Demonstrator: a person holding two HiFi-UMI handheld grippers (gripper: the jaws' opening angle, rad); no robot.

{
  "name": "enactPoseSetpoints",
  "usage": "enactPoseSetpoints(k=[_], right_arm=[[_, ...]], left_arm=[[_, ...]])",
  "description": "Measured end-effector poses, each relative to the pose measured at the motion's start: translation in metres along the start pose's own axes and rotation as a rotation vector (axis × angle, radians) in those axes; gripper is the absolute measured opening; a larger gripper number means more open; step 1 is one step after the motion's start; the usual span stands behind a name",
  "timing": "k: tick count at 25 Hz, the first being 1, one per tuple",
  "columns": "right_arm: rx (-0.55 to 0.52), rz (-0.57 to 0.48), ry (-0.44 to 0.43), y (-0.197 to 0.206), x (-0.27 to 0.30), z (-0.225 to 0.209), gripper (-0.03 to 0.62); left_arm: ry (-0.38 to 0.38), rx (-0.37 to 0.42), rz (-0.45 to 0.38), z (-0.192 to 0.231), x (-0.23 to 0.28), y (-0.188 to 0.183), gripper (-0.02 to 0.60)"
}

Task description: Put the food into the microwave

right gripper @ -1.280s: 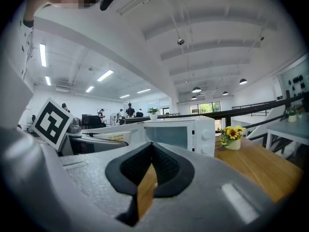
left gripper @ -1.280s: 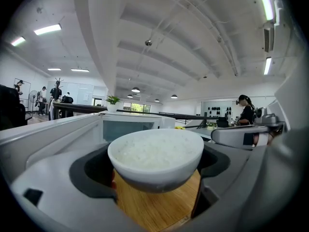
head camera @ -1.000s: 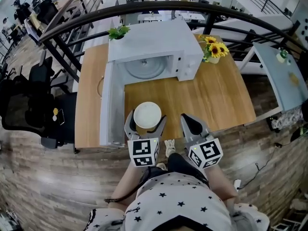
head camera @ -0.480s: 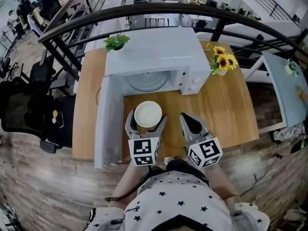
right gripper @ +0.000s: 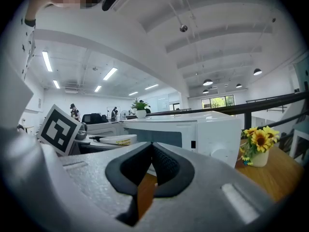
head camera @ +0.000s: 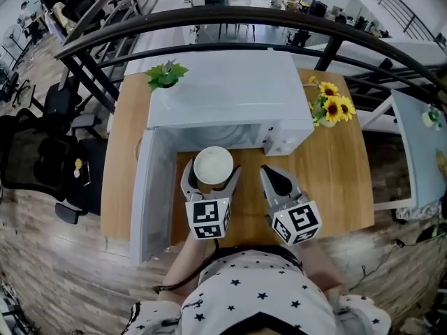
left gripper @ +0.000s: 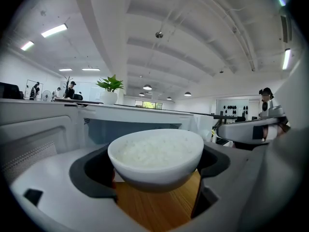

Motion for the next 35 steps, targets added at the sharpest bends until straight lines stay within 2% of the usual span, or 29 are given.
enactPoseSetpoints(k=[17,35], right_arm=[[0.030,0.057,-0.066,0.015,0.038,-0.038,0.006],[0.049,0.116,-0.088,0.038,0.050,-0.052,0.006]], left_arm=[[-0.094,0.028,0.034,0.017,0.082,0.010,0.489],[-0.172,0.078,0.167,0.047,0.149,0.056,0.489]])
Point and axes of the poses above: the fingertips, and each gripper's own axes: x forward along the fingers, z to its left, y out of its underside, the point moved 1 cm from there along -x, backward along the fingers, and after that the axes turned 2 degrees about -y, right-handed, at the moved point
